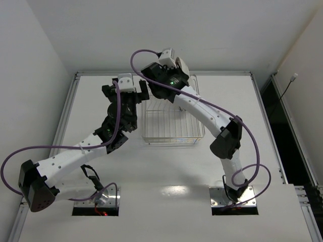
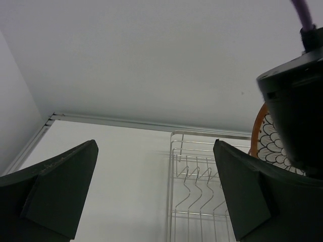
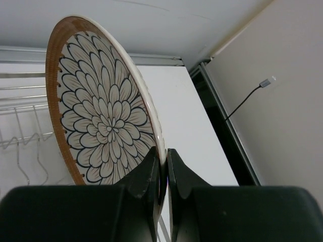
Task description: Load the plates into the dish rack
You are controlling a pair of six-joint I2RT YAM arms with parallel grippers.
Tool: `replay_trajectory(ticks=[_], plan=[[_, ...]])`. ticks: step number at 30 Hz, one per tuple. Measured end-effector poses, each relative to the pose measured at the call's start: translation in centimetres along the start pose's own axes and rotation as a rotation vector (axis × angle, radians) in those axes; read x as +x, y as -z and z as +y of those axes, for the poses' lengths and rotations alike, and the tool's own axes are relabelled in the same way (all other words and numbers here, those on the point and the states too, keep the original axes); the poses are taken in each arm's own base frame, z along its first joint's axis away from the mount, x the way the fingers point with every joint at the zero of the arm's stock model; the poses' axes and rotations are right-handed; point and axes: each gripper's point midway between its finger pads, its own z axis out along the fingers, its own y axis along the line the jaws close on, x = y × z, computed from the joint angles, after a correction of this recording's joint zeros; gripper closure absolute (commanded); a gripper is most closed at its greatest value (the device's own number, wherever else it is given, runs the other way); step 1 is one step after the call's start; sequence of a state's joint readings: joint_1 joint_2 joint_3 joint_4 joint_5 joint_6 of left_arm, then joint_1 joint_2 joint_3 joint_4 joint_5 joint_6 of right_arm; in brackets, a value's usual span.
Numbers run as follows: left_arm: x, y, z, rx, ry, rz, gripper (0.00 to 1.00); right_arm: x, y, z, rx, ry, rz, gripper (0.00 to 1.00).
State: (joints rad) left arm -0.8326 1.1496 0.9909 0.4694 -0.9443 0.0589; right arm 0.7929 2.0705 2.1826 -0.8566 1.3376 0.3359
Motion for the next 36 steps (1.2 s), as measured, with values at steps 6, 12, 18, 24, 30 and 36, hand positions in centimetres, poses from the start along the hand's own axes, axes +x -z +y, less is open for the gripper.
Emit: replay_trajectory(ticks=[6, 12, 18, 24, 30, 36], plan=[[0.0, 0.0, 0.2, -0.012, -0.006, 0.000, 0.00, 1.9, -1.7, 2.3, 0.035, 0.083, 0.012, 1.00], [0.0, 0.0, 0.5, -0.023, -0.008, 0.001, 0.00, 3.0, -3.2, 5.3, 0.046, 0.171, -0.007, 1.00], [-0.2, 0.1, 0.7, -0.031, -0.009, -0.001, 0.00, 3.0, -3.8, 6.9, 0.062, 0.215, -0.038, 1.00], [-0.3, 0.2, 1.0, -0.041, -0.009, -0.002, 0.00, 3.1, -3.7, 7.7, 0.073, 0.233, -0.049, 1.00], [-0.3, 0.3, 1.3, -0.053, -0.009, 0.000, 0.00, 3.6, -3.1, 9.1, 0.072, 0.264, -0.061, 1.00], [0.0, 0.4, 1.7, -0.067, -0.017, 0.005, 0.00, 4.8, -2.4, 10.9, 0.056, 0.316, -0.076, 0.94]])
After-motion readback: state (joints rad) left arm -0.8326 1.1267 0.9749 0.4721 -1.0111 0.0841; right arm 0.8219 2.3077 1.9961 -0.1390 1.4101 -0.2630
